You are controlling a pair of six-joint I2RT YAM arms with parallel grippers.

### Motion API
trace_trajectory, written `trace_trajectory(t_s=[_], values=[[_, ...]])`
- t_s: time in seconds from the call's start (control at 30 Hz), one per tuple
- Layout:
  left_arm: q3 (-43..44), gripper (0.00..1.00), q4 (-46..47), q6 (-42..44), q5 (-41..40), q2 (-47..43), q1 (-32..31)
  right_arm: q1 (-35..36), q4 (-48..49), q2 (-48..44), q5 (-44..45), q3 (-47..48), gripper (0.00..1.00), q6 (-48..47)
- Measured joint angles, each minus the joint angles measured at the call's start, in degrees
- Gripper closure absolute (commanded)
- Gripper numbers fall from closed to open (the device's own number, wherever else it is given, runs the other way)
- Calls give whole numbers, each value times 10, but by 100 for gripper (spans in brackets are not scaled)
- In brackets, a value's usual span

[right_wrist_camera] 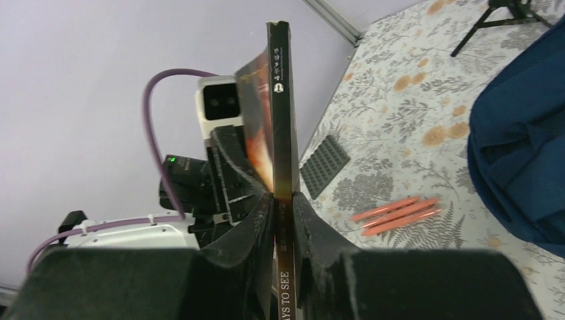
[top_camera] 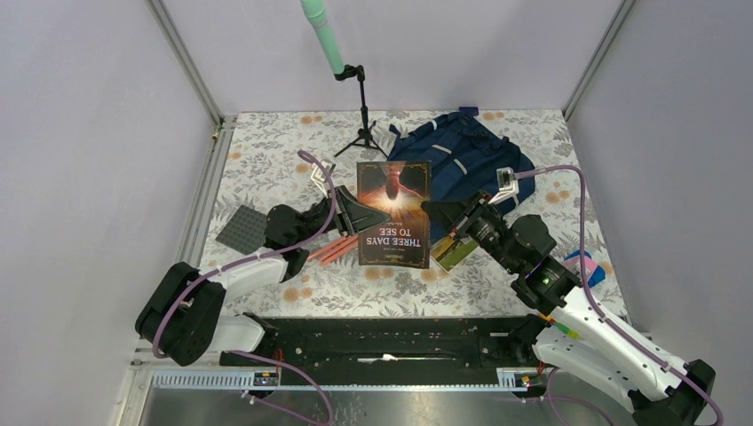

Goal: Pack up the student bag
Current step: Place the student bag at the center of the board.

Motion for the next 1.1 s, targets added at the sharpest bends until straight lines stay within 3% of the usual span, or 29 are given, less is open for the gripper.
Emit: trace_trajectory(t_s=[0.03, 0.23, 0.33, 0.4, 0.43, 0.5, 0.57, 0.6, 0.63, 0.7, 0.77, 0.83, 0.93, 1.1], values=[[-1, 100, 8, -3, 2, 0, -1, 0, -4, 0, 5, 0, 94, -4], [-10, 100, 17, -11, 5, -8, -1, 0, -7, 3, 3, -4, 36, -41], [-13, 100, 16, -11, 5, -12, -2, 0, 0, 21, -33, -4, 22, -64], [-13, 100, 16, -11, 6, -17, -3, 0, 5, 46, -71, -3, 20, -79], [-12, 100, 16, -10, 6, -20, -3, 1, 6, 58, -88, -3, 24, -83], [-12, 100, 16, -10, 6, -24, -5, 1, 5, 83, -121, -3, 45, -88], [-10, 100, 6, -2, 9, -23, -6, 1, 9, 99, -143, -3, 76, -89], [-10, 96, 1, 0, 8, -23, -6, 1, 14, 101, -155, -2, 90, -85], [-10, 80, -9, 6, 9, -23, -6, 2, 17, 101, -163, -1, 99, -84], [-3, 37, -33, 22, 10, -24, -6, 4, 10, 95, -159, 2, 100, -82], [17, 15, -92, 63, 13, -35, -7, 4, -15, 85, -137, 6, 100, -86], [50, 7, -200, 130, 5, -58, -10, 4, -76, 70, -95, 23, 100, -99], [117, 5, -386, 257, -44, -89, -12, -4, -180, 51, -12, 66, 100, -121], [220, 4, -607, 438, -173, -97, -15, -101, -300, 20, 74, 113, 100, -156]])
